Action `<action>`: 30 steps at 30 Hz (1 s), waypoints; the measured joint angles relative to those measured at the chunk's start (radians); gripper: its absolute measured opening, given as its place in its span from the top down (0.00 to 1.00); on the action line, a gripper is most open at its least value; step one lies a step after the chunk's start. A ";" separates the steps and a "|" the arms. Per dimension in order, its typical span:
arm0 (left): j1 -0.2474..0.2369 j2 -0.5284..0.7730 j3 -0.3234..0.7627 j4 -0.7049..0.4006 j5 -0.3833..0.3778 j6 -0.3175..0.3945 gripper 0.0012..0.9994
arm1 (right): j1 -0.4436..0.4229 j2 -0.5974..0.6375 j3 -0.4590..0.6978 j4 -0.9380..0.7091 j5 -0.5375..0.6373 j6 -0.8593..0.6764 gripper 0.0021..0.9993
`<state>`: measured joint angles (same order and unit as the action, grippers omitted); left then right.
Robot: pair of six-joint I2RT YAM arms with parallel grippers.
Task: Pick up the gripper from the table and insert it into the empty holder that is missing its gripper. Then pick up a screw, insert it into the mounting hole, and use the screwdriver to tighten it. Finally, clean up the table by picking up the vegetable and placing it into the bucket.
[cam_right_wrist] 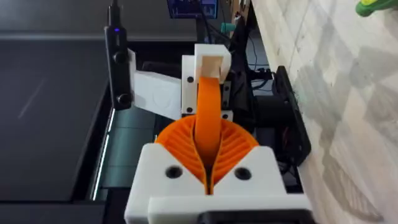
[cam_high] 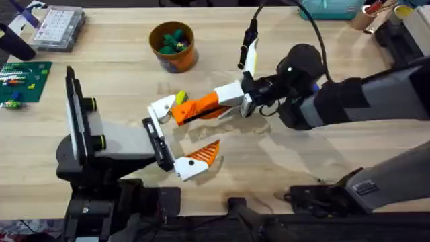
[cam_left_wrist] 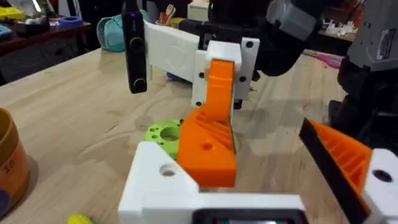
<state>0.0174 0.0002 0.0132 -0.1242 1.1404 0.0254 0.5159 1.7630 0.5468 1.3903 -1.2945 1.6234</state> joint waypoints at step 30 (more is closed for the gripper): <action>0.000 0.000 0.000 0.000 -0.001 0.004 0.01 | 0.006 0.002 0.000 0.022 0.035 0.015 0.98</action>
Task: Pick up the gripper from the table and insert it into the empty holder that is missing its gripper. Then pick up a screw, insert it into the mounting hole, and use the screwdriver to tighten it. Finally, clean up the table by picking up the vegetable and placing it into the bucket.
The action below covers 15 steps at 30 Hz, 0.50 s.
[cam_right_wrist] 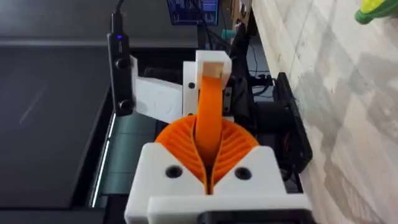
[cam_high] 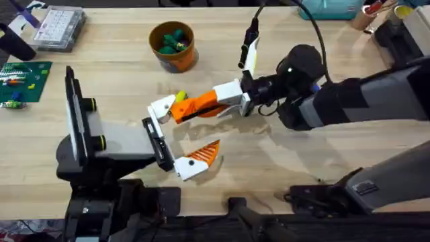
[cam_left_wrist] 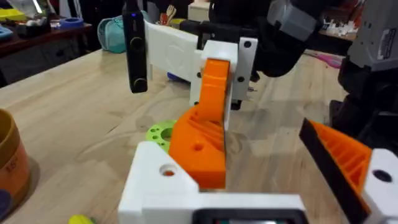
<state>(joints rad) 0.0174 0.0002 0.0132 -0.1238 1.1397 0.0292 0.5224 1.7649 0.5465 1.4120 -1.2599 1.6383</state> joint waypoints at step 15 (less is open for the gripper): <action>0.000 0.000 0.000 0.000 -0.007 -0.003 0.01 | 0.034 0.019 0.000 -0.012 0.063 -0.074 0.98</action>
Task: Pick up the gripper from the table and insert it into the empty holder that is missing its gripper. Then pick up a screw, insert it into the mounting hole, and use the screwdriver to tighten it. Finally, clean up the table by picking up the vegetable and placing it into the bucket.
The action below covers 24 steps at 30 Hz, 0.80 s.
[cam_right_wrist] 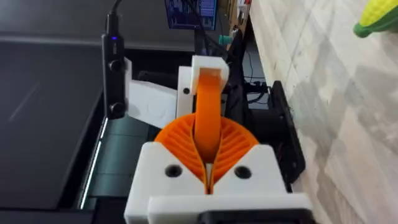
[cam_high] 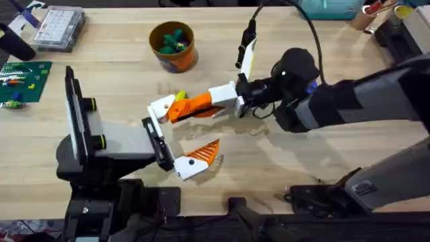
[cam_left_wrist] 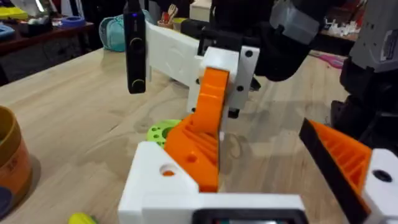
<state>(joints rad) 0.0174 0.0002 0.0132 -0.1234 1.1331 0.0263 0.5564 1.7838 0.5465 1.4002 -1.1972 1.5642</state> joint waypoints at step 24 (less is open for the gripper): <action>0.000 0.000 0.000 0.000 0.001 -0.012 0.01 | 0.038 0.047 0.058 -0.009 0.026 -0.015 0.98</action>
<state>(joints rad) 0.0174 0.0002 0.0132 -0.1234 1.1339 0.0142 0.5940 1.8312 0.6041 1.3908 -1.1709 1.5495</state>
